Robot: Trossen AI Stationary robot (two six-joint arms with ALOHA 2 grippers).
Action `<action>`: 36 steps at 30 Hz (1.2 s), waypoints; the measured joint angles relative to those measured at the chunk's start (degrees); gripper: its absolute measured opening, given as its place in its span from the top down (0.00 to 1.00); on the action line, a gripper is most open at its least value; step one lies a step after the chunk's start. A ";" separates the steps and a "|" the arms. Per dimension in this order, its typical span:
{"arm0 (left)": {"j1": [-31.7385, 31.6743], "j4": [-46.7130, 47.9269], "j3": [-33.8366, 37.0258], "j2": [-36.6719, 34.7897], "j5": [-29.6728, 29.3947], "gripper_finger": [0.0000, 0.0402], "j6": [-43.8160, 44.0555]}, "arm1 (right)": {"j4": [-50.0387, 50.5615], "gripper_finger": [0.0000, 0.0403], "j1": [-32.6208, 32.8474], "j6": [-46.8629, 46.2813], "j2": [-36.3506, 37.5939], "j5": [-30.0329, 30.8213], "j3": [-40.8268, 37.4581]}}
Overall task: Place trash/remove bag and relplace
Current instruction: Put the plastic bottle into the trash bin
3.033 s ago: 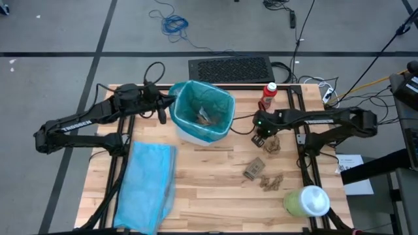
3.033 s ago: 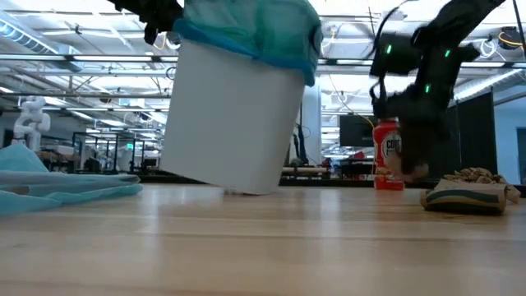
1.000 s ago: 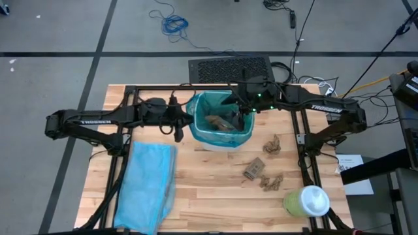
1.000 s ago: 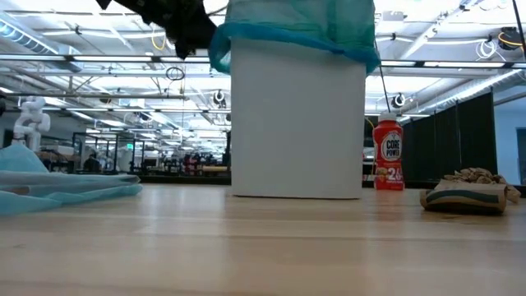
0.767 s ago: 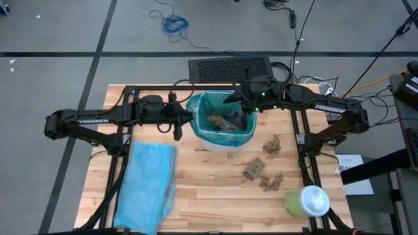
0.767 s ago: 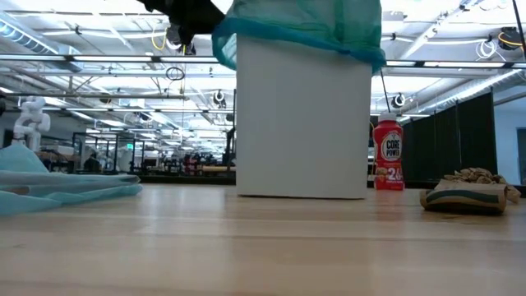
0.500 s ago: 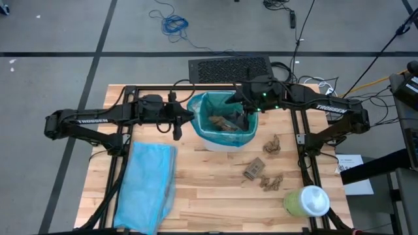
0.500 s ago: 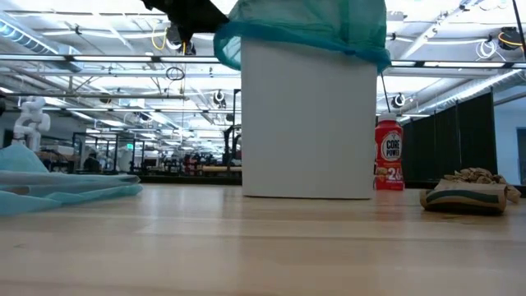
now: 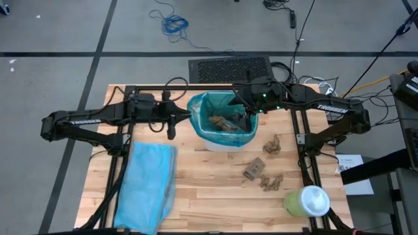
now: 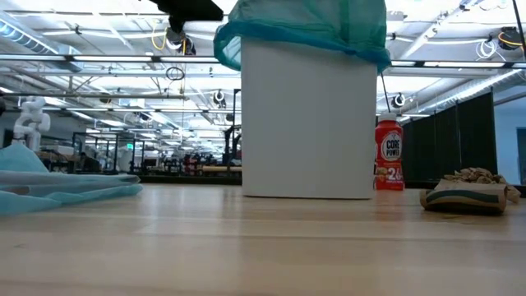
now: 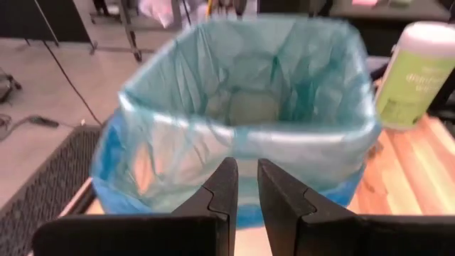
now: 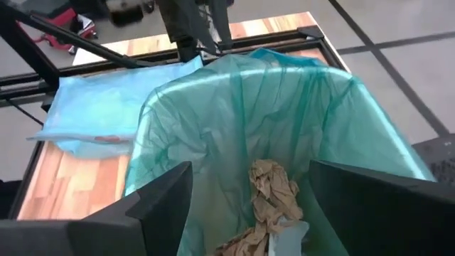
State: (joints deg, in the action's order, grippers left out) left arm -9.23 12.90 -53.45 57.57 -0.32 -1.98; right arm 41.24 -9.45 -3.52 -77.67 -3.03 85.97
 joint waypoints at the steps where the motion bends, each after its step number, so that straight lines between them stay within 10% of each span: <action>1: 0.00 -0.19 0.00 -0.69 0.00 0.86 -0.03 | 0.59 0.32 0.00 0.69 0.25 0.03 0.00; 18: -0.47 5.27 0.00 -6.17 -4.54 0.93 -1.55 | 22.18 0.38 8.63 -0.30 7.95 -0.29 -3.18; 28: -0.44 4.75 0.09 -9.39 -4.68 1.00 -1.53 | 20.08 0.41 21.65 -20.43 12.52 2.53 -22.37; 36: -0.44 2.65 0.09 -10.06 -4.68 1.00 -1.38 | 8.86 0.42 21.58 -16.76 13.05 3.97 -21.87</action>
State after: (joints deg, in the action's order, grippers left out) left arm -9.67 15.55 -53.36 47.51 -4.99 -3.36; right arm 50.11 12.12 -20.28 -64.62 0.95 64.10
